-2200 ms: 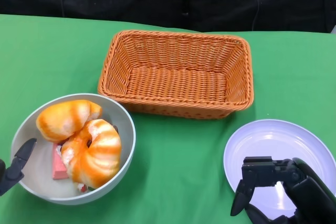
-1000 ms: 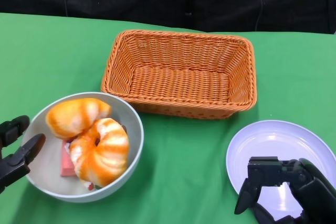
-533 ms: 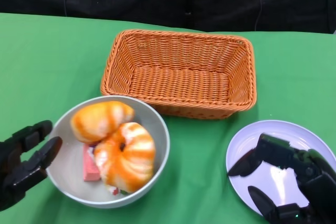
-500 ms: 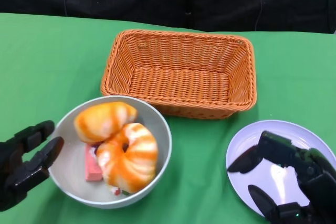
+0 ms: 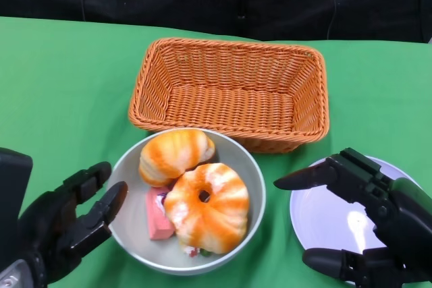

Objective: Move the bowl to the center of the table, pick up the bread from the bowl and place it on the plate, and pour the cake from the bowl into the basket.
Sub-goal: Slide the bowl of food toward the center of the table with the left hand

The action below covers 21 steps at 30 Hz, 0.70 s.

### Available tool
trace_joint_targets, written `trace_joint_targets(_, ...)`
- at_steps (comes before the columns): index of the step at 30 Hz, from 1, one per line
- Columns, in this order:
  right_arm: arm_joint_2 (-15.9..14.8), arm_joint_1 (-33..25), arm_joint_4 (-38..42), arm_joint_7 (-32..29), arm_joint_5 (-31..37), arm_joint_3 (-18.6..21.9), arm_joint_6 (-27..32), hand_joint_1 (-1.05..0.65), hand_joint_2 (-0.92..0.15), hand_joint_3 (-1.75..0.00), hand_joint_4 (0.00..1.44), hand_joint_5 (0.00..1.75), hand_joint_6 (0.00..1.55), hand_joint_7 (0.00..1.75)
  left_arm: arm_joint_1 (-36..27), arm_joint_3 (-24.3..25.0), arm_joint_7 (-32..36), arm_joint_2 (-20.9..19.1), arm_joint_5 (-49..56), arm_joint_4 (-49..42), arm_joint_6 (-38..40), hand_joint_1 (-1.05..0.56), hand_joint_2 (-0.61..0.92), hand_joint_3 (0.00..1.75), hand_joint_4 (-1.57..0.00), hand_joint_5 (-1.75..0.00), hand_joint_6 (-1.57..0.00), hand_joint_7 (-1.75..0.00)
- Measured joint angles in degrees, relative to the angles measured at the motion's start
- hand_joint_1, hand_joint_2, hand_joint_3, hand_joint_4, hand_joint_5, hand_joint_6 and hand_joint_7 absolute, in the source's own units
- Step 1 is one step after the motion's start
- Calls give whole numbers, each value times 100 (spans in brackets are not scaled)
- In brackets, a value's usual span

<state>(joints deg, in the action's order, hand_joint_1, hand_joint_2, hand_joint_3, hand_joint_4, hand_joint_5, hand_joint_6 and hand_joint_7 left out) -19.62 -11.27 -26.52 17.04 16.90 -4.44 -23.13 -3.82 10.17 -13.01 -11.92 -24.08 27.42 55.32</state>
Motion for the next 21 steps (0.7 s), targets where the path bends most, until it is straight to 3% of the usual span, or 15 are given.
trace_joint_targets(12,-13,140,-200,123,170,-105,382,-50,-84,-12,0,84,0,77,24,-274,81,-7,98,93,9,-64,92,55,0,0,0,0)
trace_joint_targets(17,156,1053,327,109,759,-599,631,-55,-86,-8,0,95,0,84,17,-627,75,-79,212,110,-163,-67,92,54,-1,-1,-1,0)
trace_joint_targets(21,208,1238,397,89,886,-732,679,-56,-86,-7,0,96,0,85,-9,-701,77,-79,212,137,-249,-67,92,54,-2,-1,-1,0)
